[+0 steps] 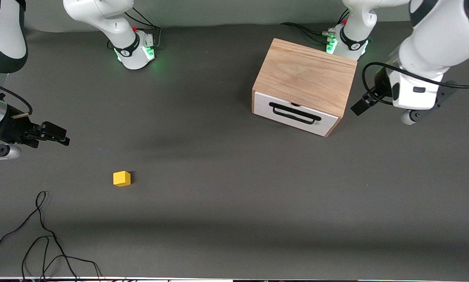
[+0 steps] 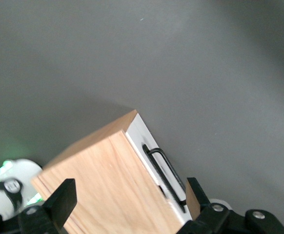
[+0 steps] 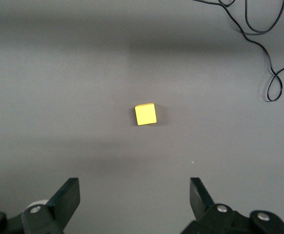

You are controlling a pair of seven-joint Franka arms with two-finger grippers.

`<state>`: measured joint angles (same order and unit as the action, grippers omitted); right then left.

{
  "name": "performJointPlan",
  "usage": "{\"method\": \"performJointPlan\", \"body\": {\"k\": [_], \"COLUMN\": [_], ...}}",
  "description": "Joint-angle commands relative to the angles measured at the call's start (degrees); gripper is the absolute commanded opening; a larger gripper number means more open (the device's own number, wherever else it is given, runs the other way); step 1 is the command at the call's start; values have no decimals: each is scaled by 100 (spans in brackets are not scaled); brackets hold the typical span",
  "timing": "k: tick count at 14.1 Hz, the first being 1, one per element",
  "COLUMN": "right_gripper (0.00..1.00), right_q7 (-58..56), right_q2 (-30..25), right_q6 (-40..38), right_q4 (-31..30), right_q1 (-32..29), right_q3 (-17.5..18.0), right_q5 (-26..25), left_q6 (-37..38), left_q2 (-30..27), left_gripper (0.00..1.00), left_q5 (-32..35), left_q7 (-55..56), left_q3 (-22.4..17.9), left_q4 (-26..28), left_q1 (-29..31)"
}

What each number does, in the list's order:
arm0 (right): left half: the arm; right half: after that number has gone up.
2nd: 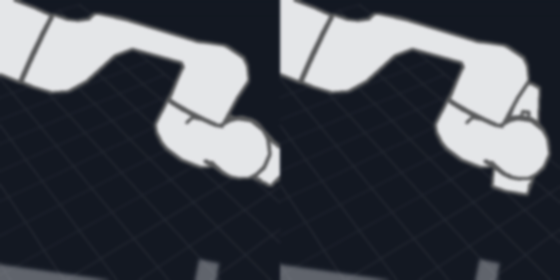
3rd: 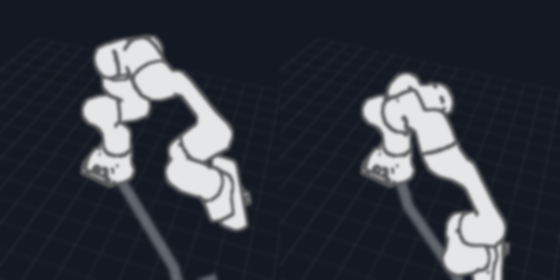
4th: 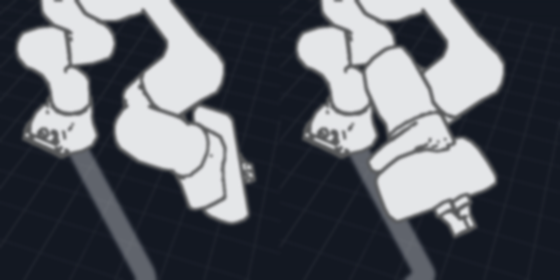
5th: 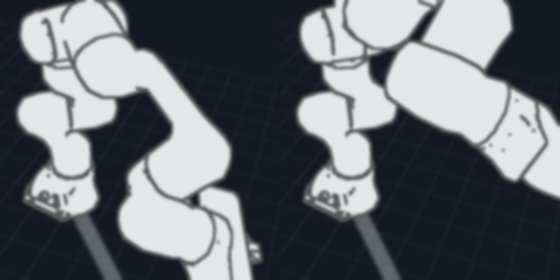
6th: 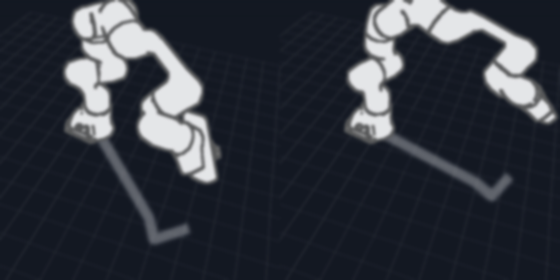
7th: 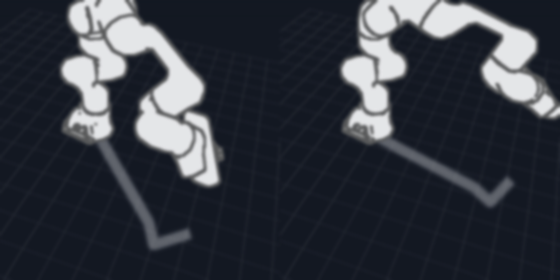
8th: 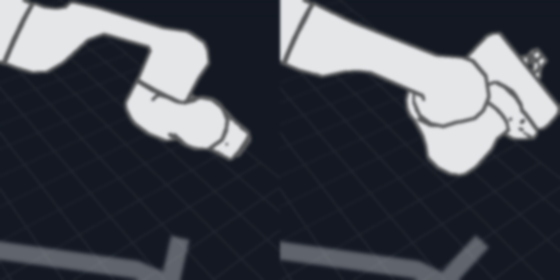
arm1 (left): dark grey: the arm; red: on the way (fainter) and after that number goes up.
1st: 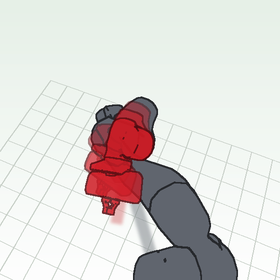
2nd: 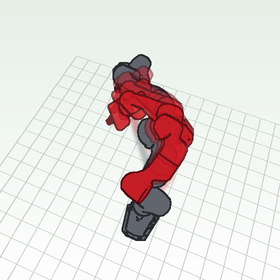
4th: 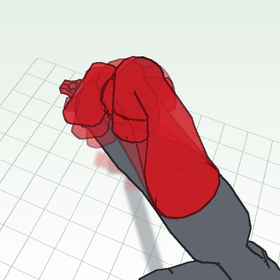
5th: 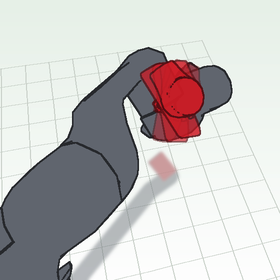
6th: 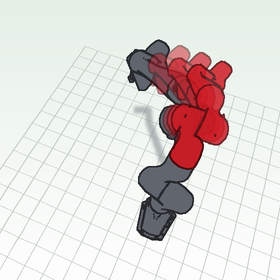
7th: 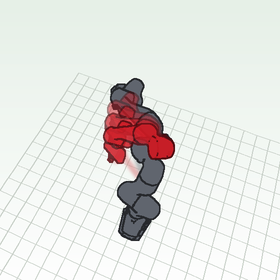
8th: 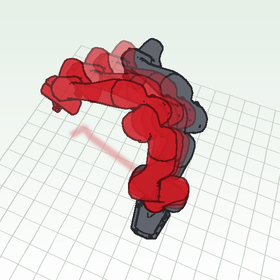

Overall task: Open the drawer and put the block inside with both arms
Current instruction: 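Move the left gripper down to the black drawer handle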

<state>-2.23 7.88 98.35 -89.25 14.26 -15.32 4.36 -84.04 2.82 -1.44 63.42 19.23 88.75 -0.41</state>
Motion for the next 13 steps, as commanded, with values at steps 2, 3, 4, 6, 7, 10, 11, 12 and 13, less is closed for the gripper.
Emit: {"method": "performJointPlan", "body": {"k": [2,3,4,6,7,10,11,12,13], "right_gripper": [100,100,100,100,100,100,100,100,100], "right_q7": [65,65,74,65,65,74,74,74,65], "right_q2": [125,178,274,346,346,398,424,433,442], "right_q6": [123,175,193,273,290,421,422,440,501], "right_q4": [-22,-5,4,13,-5,-31,-31,-31,-31], "right_q1": [33,33,42,34,33,33,42,34,33], "right_q3": [-15,-15,-15,-6,-6,12,20,20,20], "right_q5": [-14,-23,-67,-102,-102,-76,-67,-50,-58], "left_q6": [116,116,116,98,90,37,-59,-208,-357], "left_q2": [157,201,237,333,377,457,457,457,457], "left_gripper": [100,100,100,100,100,100,100,100,100], "left_q5": [12,21,47,48,56,100,170,197,197], "left_q7": [1758,2092,2444,3077,3306,3754,4061,4230,4249], "left_q3": [353,353,353,353,353,353,353,353,353], "left_q4": [-113,-113,-104,-104,-104,-8,62,150,264], "left_q1": [-335,-520,-713,-1038,-1179,-1566,-1637,-1655,-1646]}}
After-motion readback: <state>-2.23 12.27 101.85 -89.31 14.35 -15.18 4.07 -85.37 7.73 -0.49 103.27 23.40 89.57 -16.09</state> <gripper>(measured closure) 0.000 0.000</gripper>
